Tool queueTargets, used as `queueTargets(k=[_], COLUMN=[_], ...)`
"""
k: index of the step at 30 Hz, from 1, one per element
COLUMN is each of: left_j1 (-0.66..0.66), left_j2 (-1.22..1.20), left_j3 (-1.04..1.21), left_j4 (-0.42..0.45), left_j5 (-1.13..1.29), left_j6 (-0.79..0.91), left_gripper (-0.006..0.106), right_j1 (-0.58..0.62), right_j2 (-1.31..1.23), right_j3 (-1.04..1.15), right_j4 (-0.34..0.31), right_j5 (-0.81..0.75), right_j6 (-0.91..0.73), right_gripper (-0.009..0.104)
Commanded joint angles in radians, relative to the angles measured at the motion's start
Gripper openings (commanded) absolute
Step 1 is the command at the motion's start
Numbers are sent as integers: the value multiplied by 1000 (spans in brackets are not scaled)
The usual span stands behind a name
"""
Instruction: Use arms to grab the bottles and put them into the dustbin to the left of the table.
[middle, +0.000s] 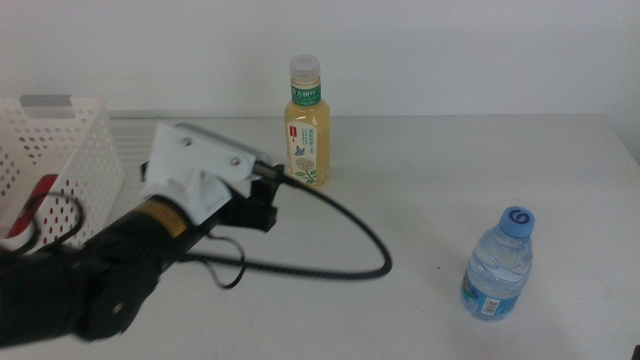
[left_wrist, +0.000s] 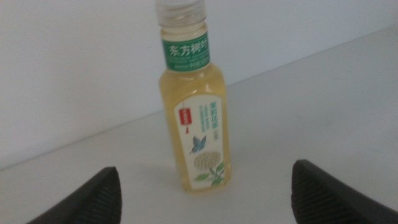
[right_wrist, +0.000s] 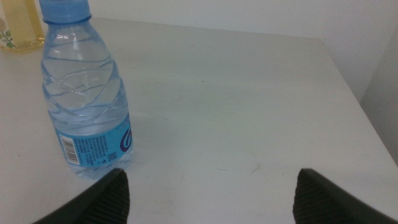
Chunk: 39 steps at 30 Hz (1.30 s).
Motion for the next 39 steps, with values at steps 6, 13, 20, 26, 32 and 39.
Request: queueTargets(k=[6, 13, 20, 26, 32, 39], left_j1=[-2, -1, 20, 46, 51, 51], left_j2=[152, 329, 435, 497, 576, 673], left_j3=[-206, -395, -510, -577, -665, -783], left_j4=[21, 21, 21, 33, 61, 72], left_j5=[-89, -87, -85, -84, -88, -88], left_j6=[-44, -57, -82, -115, -167, -167], left_gripper=[90, 90, 90, 90, 90, 90], right_j1=[-5, -5, -5, -5, -5, -5], right_j2=[-28, -28, -28, -28, -28, -28], right_j3=[-8, -8, -8, -8, -8, -8], right_j4=[-6, -6, -6, -6, -6, -6], right_j5=[-71, -71, -71, -71, -71, -71], right_j6=[-11, -11, -11, -11, -11, -11], right_gripper=[96, 96, 96, 96, 96, 96])
